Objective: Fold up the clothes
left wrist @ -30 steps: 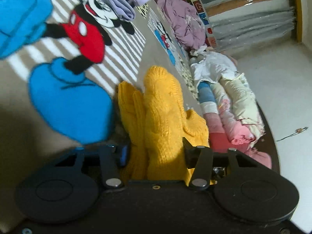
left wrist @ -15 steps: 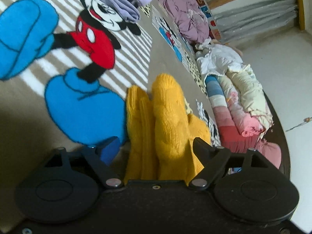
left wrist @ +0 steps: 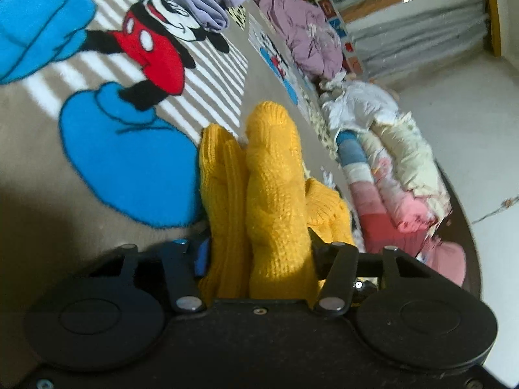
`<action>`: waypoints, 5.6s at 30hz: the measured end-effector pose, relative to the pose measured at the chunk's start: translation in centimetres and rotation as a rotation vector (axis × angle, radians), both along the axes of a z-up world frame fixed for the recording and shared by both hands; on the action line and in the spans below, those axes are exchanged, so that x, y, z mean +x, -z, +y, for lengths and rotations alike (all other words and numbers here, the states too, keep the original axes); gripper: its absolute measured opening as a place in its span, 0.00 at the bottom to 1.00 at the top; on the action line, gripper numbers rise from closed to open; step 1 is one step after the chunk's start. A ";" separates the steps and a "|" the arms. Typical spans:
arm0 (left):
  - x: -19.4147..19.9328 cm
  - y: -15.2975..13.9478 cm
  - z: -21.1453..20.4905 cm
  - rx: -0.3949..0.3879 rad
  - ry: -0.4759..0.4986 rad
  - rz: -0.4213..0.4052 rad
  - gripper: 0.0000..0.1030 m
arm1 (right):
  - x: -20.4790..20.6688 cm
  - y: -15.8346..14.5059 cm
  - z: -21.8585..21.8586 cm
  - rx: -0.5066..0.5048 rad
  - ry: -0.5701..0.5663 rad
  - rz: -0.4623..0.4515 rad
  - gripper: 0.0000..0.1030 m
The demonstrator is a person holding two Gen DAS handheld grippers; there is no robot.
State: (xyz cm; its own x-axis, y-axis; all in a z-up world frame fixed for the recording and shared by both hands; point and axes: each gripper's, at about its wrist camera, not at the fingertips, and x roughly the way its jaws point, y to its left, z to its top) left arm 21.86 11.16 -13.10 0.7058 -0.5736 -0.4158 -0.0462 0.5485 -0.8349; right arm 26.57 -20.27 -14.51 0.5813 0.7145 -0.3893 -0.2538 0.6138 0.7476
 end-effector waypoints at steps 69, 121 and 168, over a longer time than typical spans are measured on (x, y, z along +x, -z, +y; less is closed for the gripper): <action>-10.3 0.9 27.8 -0.170 -0.685 -0.122 0.48 | 7.8 -0.1 31.7 0.332 -0.451 0.148 0.53; -9.5 -6.8 18.1 0.832 -0.494 -0.126 0.87 | -1.3 -9.7 31.3 -0.387 -0.344 -0.349 0.71; -20.4 -15.5 9.1 0.921 -0.497 -0.026 1.00 | -14.1 -19.5 23.3 -0.442 -0.269 -0.325 1.00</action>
State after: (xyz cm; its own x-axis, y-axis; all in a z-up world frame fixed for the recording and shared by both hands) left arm 1.42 20.30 2.42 0.7902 0.3146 -0.5260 -0.4288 0.8970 -0.1076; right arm 12.50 3.03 4.97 0.5415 0.6641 -0.5155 -0.6157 0.7308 0.2947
